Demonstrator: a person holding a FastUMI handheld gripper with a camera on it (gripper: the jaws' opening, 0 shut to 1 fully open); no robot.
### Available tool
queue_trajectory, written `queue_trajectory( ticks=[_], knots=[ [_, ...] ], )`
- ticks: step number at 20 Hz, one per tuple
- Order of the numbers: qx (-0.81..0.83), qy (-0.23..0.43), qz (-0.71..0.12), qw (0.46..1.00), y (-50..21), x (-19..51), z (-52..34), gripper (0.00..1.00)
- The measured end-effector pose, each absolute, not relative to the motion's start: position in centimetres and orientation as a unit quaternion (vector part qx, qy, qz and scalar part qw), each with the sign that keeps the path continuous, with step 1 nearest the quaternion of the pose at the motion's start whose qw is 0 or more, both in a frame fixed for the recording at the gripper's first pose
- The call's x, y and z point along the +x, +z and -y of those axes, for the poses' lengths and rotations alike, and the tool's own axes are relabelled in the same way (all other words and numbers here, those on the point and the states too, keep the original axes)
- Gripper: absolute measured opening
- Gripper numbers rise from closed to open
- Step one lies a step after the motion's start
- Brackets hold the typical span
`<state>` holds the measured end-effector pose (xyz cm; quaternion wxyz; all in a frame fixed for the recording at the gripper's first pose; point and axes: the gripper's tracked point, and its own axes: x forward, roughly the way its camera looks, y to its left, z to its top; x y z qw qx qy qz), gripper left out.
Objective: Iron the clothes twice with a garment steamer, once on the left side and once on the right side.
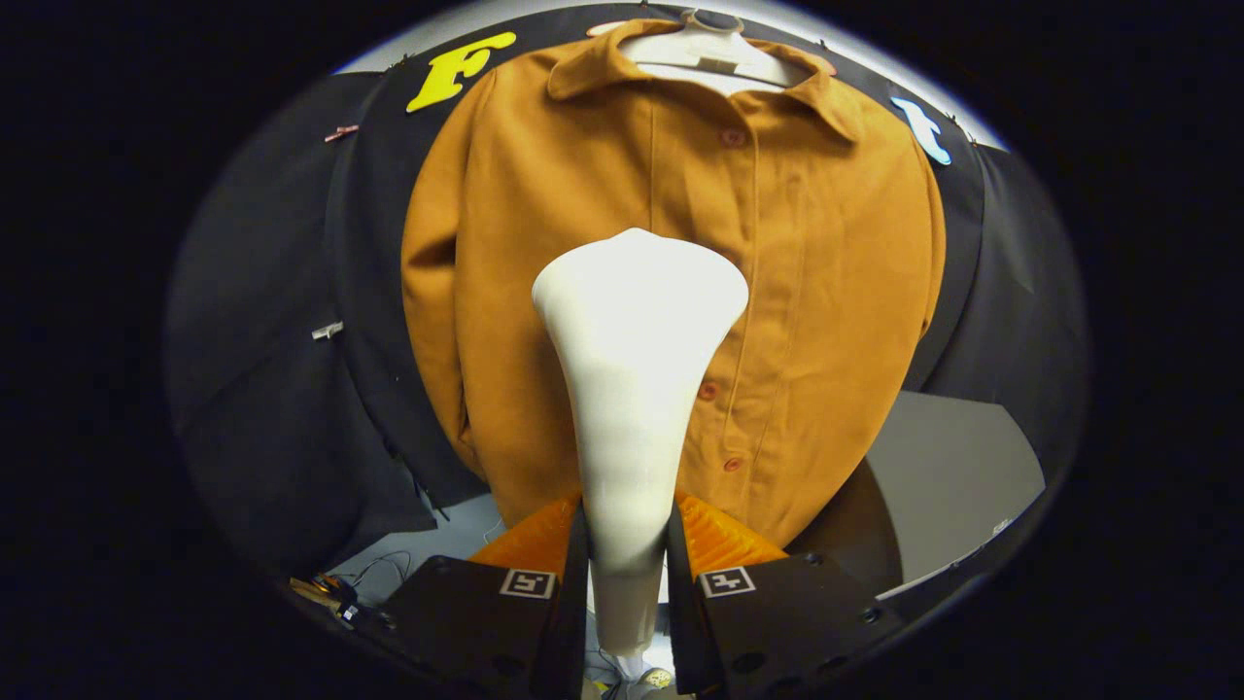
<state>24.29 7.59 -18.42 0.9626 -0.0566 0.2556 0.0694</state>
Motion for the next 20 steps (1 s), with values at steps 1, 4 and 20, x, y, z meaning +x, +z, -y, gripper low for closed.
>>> queue_trajectory(
  ticks=[1,4,20],
  knots=[
    [-0.054,0.067,-0.24,0.967,-17.7,24.2,-6.8,0.39],
    [-0.046,0.057,-0.2,0.977,-14.3,23.9,-4.6,0.39],
    [-0.019,0.0,-0.096,0.995,-7.5,23.5,6.3,0.39]
  ],
)
